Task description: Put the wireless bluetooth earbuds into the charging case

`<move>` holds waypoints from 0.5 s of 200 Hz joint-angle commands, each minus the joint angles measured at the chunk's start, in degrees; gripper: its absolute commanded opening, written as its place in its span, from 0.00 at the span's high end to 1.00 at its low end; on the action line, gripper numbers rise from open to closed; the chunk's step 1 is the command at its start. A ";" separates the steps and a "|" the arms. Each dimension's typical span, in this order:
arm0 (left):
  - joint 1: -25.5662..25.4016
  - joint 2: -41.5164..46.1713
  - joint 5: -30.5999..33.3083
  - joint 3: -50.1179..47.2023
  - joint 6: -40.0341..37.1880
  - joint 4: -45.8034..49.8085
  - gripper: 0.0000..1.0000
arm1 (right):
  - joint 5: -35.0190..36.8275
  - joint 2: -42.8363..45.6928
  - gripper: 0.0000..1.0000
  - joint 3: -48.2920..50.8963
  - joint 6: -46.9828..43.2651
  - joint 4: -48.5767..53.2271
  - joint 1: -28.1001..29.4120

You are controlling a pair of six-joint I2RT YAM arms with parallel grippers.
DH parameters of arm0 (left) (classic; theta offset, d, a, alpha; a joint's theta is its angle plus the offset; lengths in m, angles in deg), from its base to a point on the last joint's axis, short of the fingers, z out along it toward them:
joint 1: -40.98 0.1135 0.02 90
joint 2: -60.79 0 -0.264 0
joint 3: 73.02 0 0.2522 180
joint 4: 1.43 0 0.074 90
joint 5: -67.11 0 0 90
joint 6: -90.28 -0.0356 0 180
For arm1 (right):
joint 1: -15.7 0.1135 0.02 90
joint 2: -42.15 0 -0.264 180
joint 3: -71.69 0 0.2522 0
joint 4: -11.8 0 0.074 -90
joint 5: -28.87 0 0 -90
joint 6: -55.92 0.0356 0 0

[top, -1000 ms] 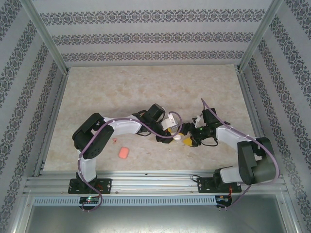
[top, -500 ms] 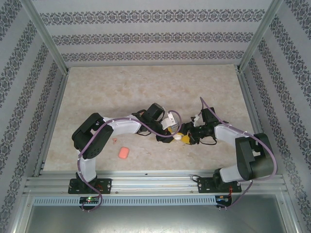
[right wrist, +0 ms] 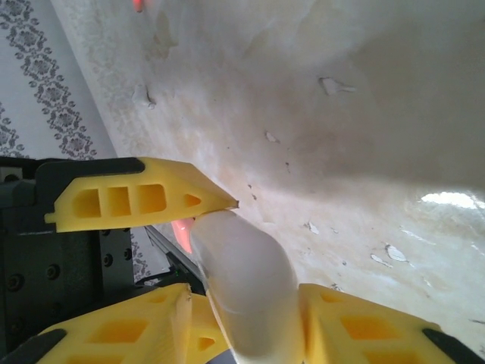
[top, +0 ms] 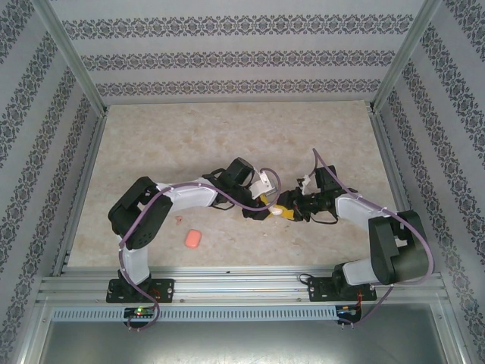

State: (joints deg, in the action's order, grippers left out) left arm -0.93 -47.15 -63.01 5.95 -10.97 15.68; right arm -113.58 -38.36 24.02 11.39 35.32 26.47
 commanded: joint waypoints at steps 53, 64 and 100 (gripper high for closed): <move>0.16 3.56 -3.12 -0.51 1.79 -2.23 0.60 | -4.59 1.05 0.65 -1.02 1.28 -5.53 2.48; 0.16 4.02 -2.87 -0.50 1.76 -1.77 0.60 | -4.69 1.13 0.69 -1.25 1.28 -5.70 2.75; 0.72 5.73 -1.97 0.41 1.31 1.01 0.54 | -3.83 3.06 0.82 -0.81 2.30 -7.77 3.62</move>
State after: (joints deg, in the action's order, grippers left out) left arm -0.12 -44.18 -63.57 5.47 -9.74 16.91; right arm -115.07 -37.59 24.02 12.36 31.26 28.39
